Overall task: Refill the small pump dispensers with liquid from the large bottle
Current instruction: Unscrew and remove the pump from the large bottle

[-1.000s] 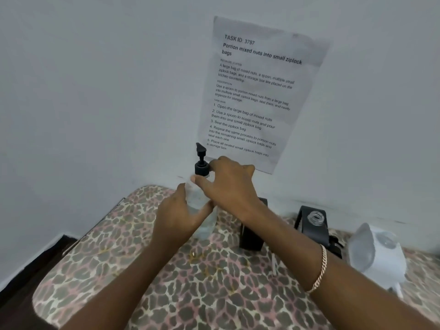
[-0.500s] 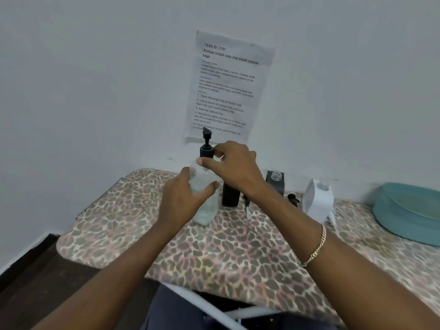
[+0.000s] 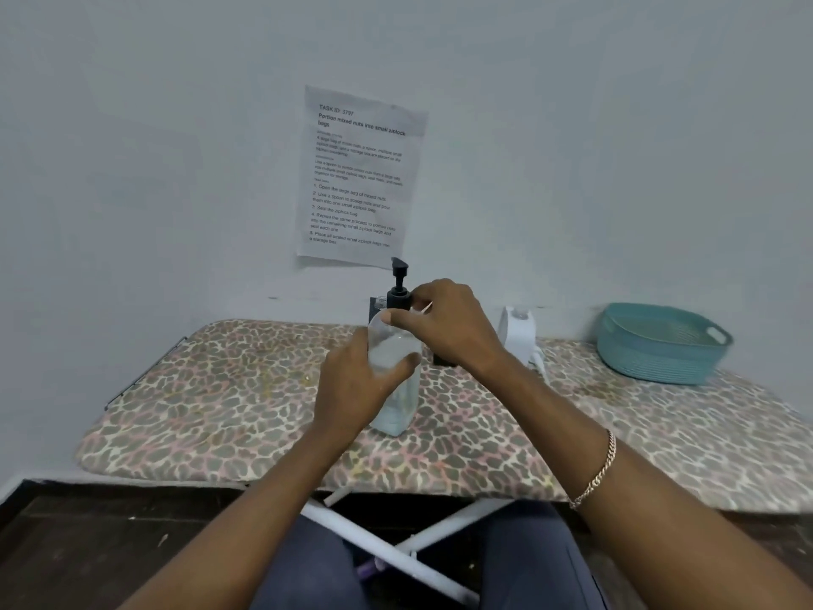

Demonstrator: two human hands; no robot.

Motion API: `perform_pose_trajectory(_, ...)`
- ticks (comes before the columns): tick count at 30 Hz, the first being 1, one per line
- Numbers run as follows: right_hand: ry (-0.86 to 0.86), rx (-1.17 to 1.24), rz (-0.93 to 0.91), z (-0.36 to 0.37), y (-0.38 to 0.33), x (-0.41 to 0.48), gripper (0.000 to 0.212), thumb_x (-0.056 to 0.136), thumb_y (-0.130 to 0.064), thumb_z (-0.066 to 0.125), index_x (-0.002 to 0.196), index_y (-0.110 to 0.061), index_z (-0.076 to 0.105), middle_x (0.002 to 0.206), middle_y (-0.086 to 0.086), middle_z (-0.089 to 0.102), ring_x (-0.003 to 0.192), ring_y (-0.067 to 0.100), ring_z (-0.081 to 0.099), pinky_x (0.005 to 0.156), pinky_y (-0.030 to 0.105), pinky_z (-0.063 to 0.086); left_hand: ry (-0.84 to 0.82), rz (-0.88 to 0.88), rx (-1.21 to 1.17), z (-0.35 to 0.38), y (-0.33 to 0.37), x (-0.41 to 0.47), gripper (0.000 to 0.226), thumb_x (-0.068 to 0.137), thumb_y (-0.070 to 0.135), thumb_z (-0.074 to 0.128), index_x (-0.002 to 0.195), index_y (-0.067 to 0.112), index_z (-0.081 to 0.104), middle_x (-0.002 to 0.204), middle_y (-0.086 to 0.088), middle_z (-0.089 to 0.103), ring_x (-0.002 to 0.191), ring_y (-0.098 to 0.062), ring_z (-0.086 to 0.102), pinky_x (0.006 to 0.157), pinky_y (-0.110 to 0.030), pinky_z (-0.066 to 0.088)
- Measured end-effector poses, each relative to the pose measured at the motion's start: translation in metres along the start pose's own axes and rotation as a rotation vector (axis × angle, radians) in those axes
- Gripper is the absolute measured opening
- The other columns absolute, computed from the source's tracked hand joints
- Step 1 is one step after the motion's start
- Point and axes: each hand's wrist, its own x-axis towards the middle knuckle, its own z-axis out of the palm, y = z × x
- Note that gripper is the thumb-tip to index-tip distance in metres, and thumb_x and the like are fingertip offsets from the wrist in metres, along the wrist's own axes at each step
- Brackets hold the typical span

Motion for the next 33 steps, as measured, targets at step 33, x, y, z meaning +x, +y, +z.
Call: perform_pose_trajectory(33,-0.157,0.600,-0.062,0.021,0.032,0.008,0.027,0.094,-0.026,0.069,0.116,-0.012,0.075,0.114,0.001,0.076,0.106,0.013,0.072,0.094,0.027,0.053,0.041,0.107,-0.077,0.024,-0.030,-0.020,0.064,0.084,0.066,0.077,0.127,0.021,0.062,0.105,0.010,0.071,0.090,-0.006,0.069,0.071,-0.007,0.046)
